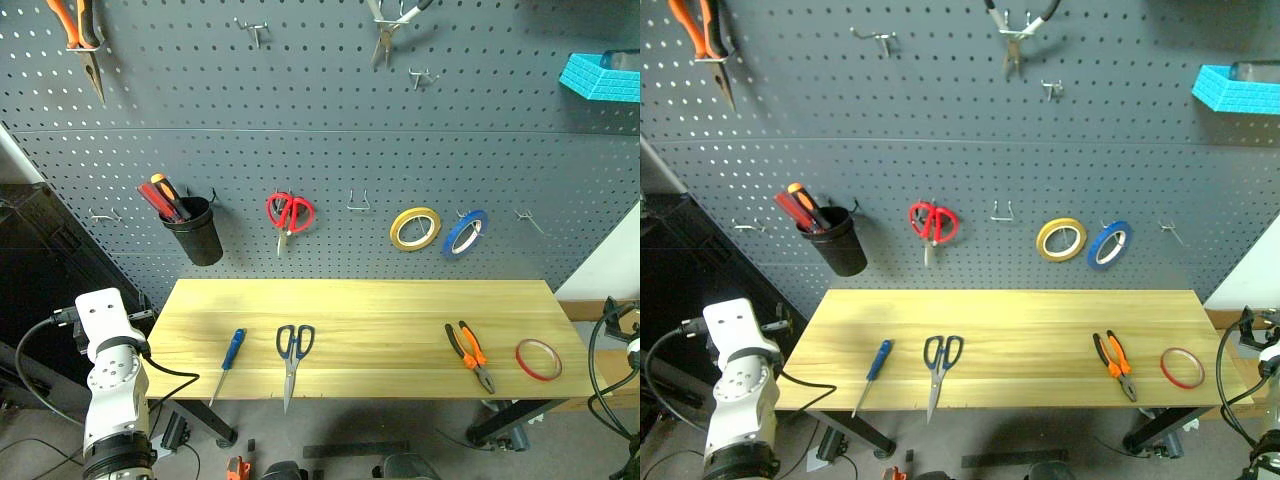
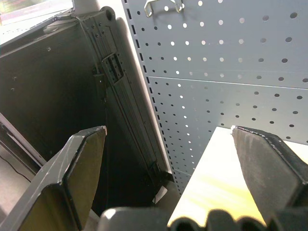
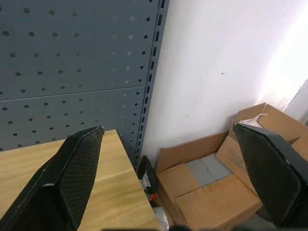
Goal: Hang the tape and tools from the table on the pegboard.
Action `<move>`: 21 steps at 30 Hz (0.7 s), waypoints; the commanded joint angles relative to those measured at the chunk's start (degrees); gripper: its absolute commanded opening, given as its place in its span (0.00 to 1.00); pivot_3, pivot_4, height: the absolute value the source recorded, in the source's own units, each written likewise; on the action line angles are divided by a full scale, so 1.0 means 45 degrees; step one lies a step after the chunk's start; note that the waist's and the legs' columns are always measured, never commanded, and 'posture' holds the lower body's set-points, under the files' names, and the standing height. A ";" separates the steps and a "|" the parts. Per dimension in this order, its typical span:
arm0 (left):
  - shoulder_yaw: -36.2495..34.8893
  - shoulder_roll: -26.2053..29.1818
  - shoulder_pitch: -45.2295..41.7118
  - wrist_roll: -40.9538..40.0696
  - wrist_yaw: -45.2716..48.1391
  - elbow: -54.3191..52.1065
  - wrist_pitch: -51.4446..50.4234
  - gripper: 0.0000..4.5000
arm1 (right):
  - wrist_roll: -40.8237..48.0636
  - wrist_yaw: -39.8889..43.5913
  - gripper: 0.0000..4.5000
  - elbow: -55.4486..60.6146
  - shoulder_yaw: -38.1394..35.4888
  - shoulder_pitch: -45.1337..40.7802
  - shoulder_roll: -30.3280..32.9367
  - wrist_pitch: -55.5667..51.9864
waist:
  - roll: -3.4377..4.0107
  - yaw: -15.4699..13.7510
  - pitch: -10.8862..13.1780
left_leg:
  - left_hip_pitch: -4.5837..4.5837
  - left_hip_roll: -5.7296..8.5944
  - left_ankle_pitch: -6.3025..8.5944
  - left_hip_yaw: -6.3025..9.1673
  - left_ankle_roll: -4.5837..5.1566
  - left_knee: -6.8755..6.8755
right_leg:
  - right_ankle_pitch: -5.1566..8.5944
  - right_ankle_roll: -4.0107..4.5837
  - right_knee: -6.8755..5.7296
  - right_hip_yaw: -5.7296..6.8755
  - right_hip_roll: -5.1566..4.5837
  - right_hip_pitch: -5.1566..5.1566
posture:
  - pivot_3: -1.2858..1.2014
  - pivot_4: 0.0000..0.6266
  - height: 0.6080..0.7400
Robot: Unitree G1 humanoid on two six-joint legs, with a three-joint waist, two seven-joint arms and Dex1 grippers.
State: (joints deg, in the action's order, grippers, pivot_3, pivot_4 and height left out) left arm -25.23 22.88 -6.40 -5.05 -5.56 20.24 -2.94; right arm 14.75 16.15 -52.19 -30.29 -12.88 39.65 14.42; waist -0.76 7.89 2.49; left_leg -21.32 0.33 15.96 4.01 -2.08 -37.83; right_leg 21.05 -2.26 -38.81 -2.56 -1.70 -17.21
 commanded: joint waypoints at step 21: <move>0.0426 -0.0089 0.0155 0.0449 -0.0157 -0.1310 -0.0092 0.99 | -0.0110 0.1579 1.00 0.2034 0.0946 0.0613 -0.0369 0.0251 | 0.0000 -0.0023 0.0026 | -0.0001 -0.0005 0.0000 -0.0001 0.0000 0.0002 | 0.0000 -0.0001 0.0000 -0.0001 0.0001 -0.0001 | 0.46 0.06 1.00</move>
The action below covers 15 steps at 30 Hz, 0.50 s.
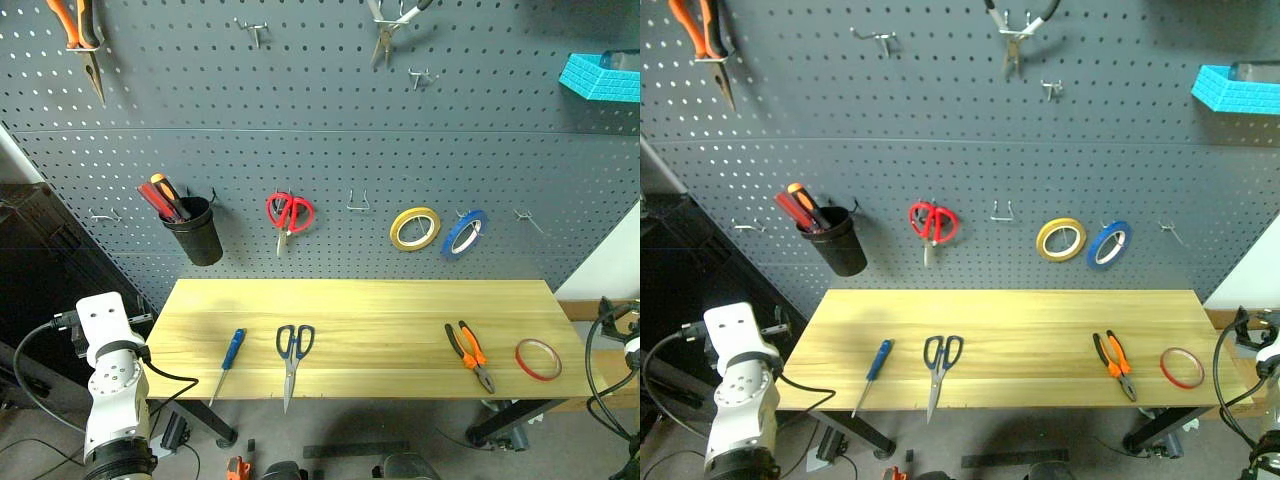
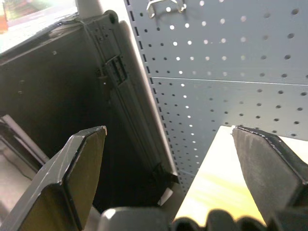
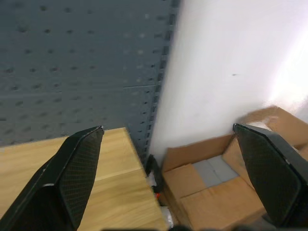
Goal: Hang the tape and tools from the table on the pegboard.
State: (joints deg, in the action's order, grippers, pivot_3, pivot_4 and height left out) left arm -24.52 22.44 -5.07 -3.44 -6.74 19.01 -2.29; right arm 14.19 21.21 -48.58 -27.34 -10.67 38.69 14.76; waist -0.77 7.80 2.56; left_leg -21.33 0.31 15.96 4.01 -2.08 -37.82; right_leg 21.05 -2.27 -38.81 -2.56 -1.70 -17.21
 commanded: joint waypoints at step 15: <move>0.4219 -0.0600 -0.0340 0.0913 0.2037 -0.6014 -0.4232 0.99 | 0.0566 0.0664 1.00 0.9087 0.1598 0.2722 -0.1013 -0.5464 | 0.0137 -0.0199 0.0712 | -0.0059 -0.0002 0.0000 -0.0015 0.0000 -0.0004 | 0.0000 -0.0001 -0.0005 -0.0022 0.0012 -0.0051 | 0.43 0.19 1.00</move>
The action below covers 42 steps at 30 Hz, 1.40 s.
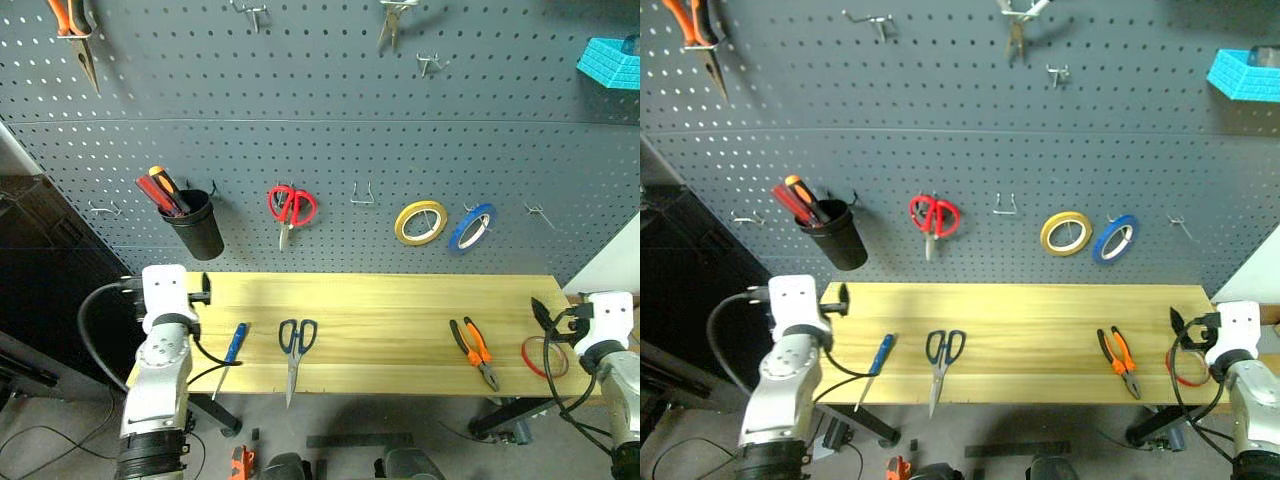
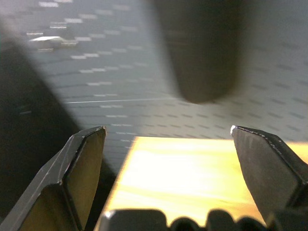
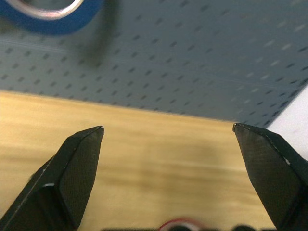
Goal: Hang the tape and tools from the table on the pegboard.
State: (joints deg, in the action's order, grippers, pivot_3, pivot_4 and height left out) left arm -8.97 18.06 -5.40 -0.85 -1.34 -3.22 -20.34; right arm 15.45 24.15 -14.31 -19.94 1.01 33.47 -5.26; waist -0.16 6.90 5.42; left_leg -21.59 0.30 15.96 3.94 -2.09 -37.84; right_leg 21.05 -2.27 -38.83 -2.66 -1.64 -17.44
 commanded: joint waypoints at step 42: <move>0.6089 0.2875 -0.3842 -0.3254 1.1880 -0.4483 -0.2271 1.00 | -0.3547 0.2037 0.26 -0.9337 0.3953 -0.6455 0.1947 -0.2587 | -0.0179 0.0928 0.2583 | -0.0189 -0.0054 0.0033 -0.0228 0.0077 -0.0060 | -0.0006 -0.0029 0.0048 -0.0243 0.0104 -0.0201 | 0.40 0.47 1.00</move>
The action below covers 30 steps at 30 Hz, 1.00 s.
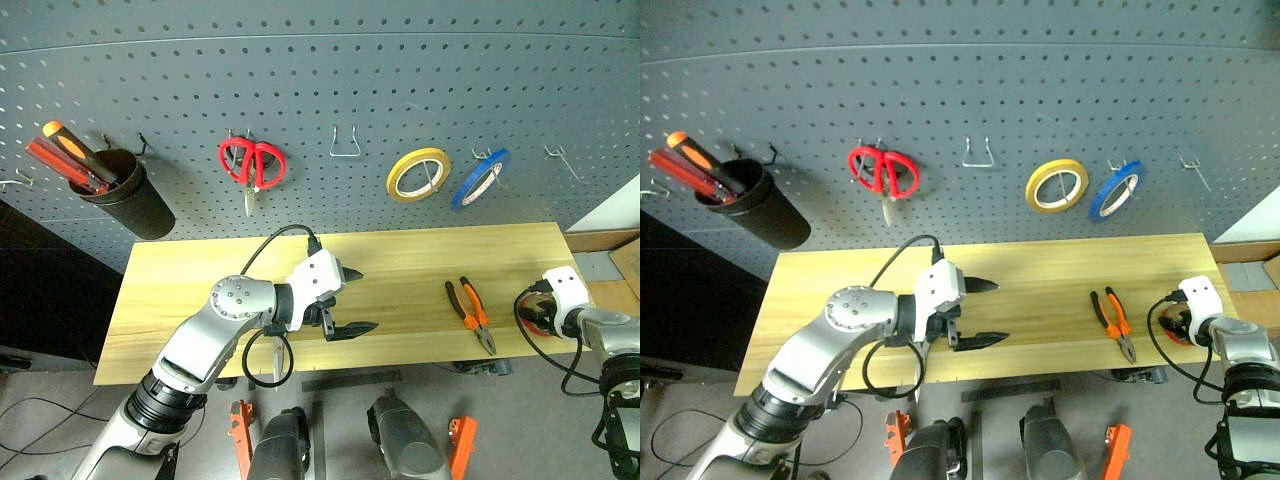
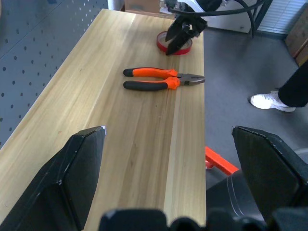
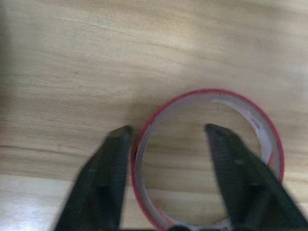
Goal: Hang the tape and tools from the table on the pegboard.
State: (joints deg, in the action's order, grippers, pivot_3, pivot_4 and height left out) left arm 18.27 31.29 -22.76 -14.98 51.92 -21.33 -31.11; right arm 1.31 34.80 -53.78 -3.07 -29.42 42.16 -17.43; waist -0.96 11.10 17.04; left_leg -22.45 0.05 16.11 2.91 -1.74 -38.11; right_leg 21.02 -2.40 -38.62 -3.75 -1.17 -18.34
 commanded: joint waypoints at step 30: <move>0.0053 -0.2416 -0.1554 -0.0464 -0.0031 0.0826 0.1136 1.00 | -0.1362 -0.5485 0.01 1.9437 -0.3504 0.4941 -0.2398 -0.2467 | 0.0027 0.0632 -0.0023 | -0.0132 -0.0020 -0.0002 -0.0098 -0.0003 -0.0015 | -0.0015 -0.0049 -0.0088 -0.0075 0.0023 -0.0211 | 0.35 0.48 1.00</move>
State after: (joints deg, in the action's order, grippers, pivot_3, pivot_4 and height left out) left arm 18.76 20.65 -29.32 -16.78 51.86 -17.03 -27.22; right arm -5.39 10.00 35.34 -17.17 -6.18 30.74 -29.99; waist -0.84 13.94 16.94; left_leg -23.04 -0.03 16.11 2.49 -1.74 -38.16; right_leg 20.95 -2.62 -39.01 -4.11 -1.07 -19.28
